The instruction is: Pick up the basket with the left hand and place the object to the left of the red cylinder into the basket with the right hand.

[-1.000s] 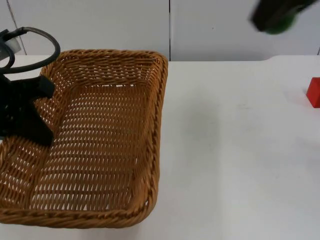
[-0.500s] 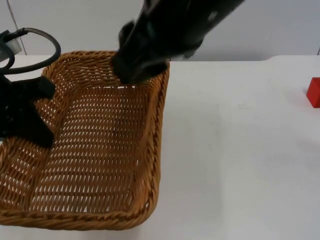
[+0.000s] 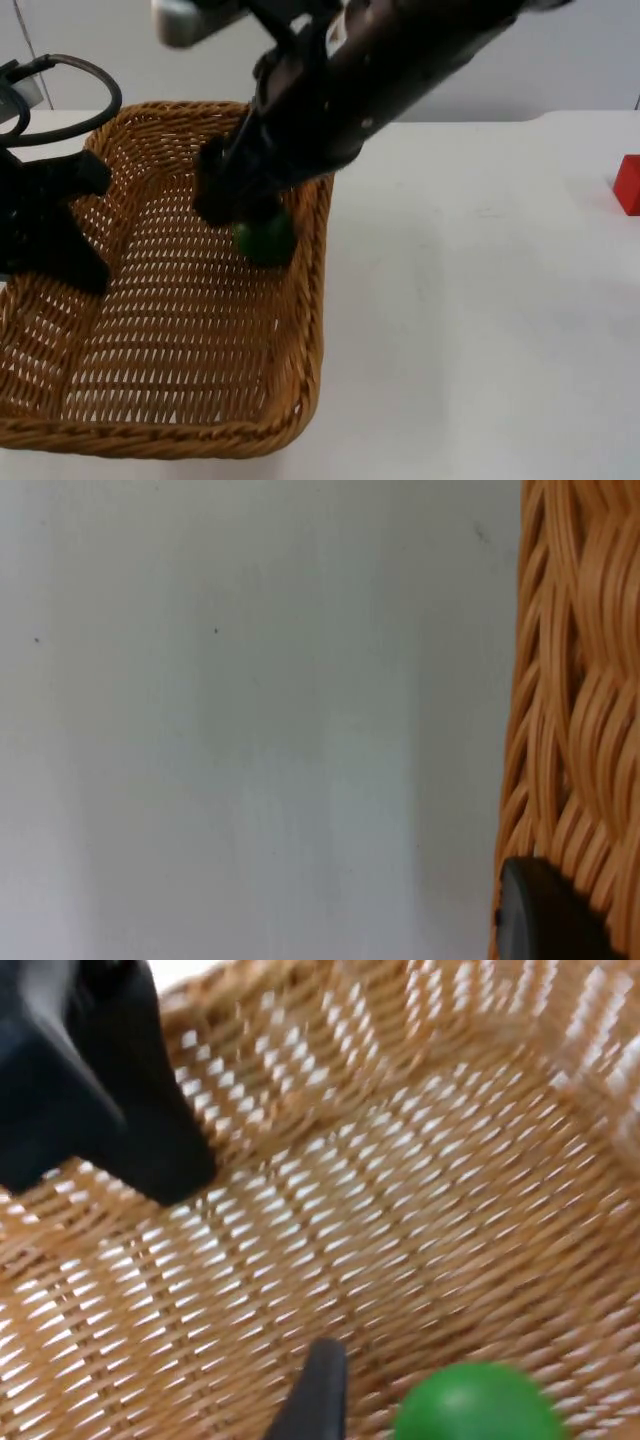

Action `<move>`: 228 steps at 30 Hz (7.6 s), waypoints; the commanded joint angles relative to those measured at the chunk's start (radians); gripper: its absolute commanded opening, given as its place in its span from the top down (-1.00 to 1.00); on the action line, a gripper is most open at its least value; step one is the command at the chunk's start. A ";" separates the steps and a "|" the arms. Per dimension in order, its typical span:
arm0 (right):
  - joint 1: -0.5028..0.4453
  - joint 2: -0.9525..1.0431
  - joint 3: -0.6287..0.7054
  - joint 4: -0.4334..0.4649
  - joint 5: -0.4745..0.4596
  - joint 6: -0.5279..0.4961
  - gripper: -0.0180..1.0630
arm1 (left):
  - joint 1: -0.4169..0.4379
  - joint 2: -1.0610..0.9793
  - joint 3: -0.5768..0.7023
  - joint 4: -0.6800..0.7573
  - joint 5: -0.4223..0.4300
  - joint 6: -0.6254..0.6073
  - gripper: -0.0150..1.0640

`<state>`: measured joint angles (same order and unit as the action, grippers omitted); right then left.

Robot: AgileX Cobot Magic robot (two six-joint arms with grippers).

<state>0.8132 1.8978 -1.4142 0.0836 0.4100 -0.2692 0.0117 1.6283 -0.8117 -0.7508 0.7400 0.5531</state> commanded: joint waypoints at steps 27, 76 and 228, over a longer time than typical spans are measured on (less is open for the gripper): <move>-0.004 -0.829 0.280 -0.191 0.340 0.208 -0.54 | 0.002 -0.012 0.001 -0.028 0.005 0.003 0.97; -0.004 -0.925 0.341 -0.187 0.379 0.208 -0.54 | -0.252 0.415 -0.294 -0.138 -0.227 0.019 -0.86; -0.750 -1.898 0.897 -0.153 0.669 0.363 -0.98 | -0.057 -1.628 0.317 0.686 0.331 -0.596 -0.98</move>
<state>0.0702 0.0043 -0.5220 -0.0717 1.0826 0.0934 -0.0470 0.0043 -0.4994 -0.0711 1.0701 -0.0357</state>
